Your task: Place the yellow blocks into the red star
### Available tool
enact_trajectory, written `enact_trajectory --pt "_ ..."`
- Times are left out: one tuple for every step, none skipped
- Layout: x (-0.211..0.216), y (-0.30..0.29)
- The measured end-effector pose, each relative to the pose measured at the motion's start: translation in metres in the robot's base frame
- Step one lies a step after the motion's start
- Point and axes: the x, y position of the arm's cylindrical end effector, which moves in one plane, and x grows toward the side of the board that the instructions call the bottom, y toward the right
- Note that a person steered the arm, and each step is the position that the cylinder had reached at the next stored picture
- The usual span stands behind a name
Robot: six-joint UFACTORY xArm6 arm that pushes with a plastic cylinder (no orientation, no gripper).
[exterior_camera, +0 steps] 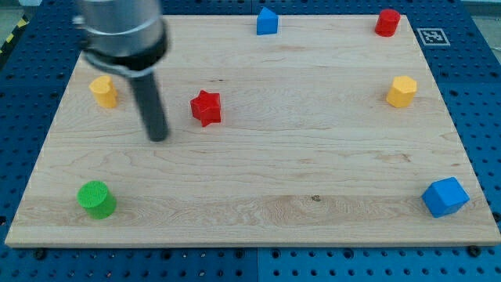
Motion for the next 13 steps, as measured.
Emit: enact_trajectory --pt "-0.031 -0.085" --pt "-0.086 -0.106" --pt "-0.089 -0.106" --pt "-0.086 -0.093" --pt "-0.07 -0.065" --pt "-0.069 -0.019" --pt "-0.069 0.022" --pt "-0.072 0.034" --pt "-0.132 0.025" --pt "-0.167 0.103" --pt "-0.167 0.227" --pt "-0.164 0.354" --pt "-0.126 0.452"
